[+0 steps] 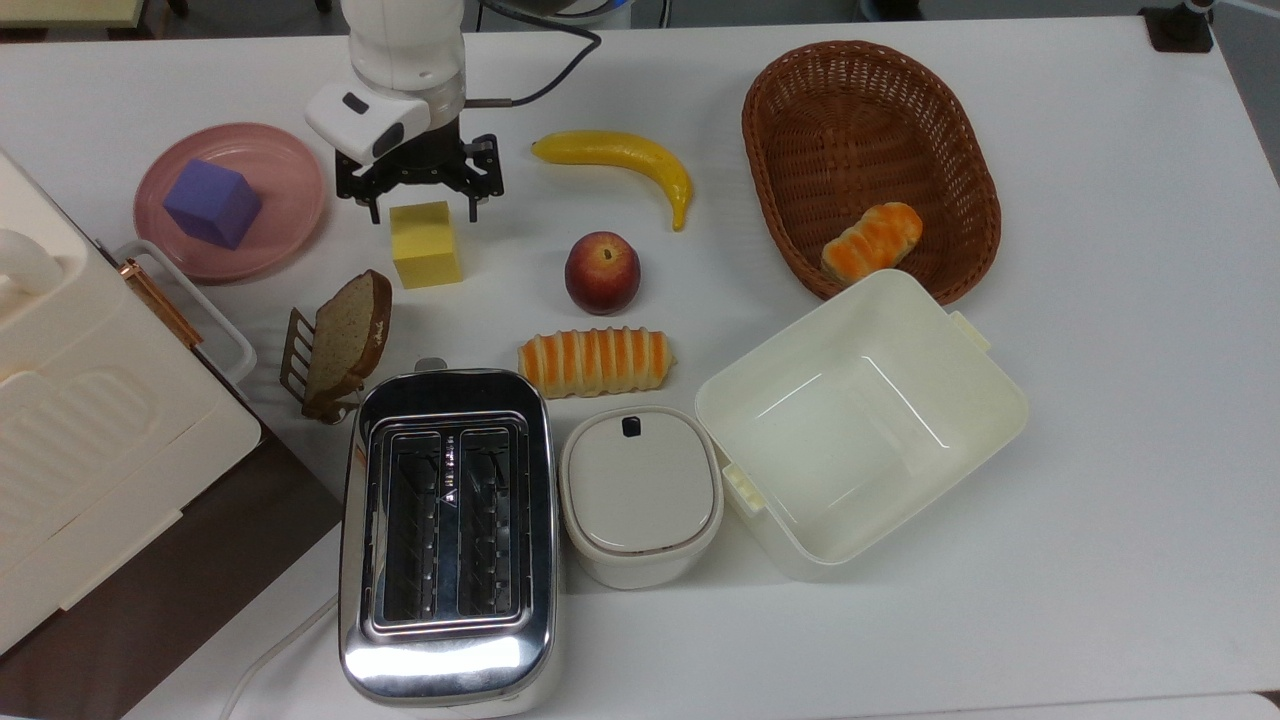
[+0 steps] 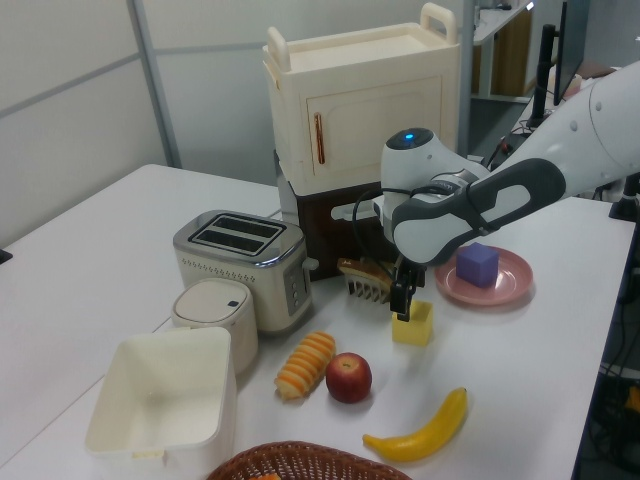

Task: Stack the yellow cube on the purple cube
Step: 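Close the gripper on the yellow cube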

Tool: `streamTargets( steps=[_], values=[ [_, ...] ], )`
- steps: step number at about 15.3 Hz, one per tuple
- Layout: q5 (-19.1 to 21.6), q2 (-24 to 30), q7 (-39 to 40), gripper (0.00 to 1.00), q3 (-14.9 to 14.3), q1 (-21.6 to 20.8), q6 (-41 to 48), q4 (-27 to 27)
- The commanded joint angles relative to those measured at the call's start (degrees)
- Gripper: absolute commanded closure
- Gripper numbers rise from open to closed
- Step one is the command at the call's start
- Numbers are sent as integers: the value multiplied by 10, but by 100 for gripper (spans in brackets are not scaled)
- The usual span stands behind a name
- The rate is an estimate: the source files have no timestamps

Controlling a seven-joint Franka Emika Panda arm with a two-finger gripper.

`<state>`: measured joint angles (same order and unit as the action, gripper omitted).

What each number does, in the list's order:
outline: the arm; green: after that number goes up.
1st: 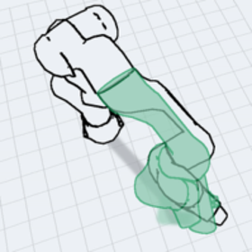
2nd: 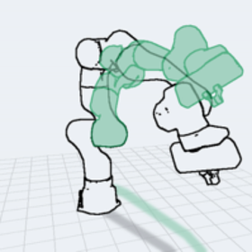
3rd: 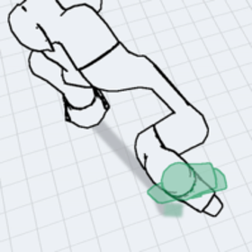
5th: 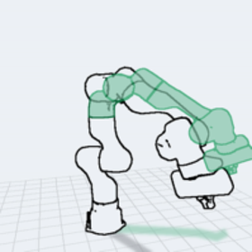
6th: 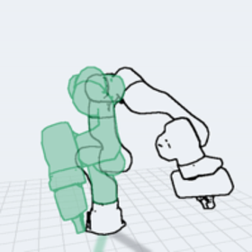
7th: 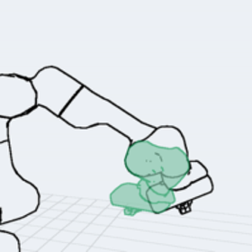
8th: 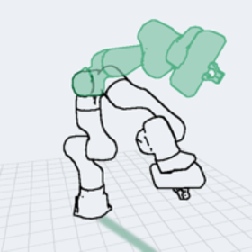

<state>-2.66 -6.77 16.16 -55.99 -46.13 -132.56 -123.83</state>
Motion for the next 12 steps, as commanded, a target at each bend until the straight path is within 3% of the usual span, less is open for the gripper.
streamTargets(
  steps=[1, 5, 12],
  values=[
    [11, -8, 9, 0, -3, -5, -35, -15],
    [59, -42, 11, 0, -2, 13, -54, -12],
    [59, -44, 46, 0, 15, 31, -54, -19]
  ],
)
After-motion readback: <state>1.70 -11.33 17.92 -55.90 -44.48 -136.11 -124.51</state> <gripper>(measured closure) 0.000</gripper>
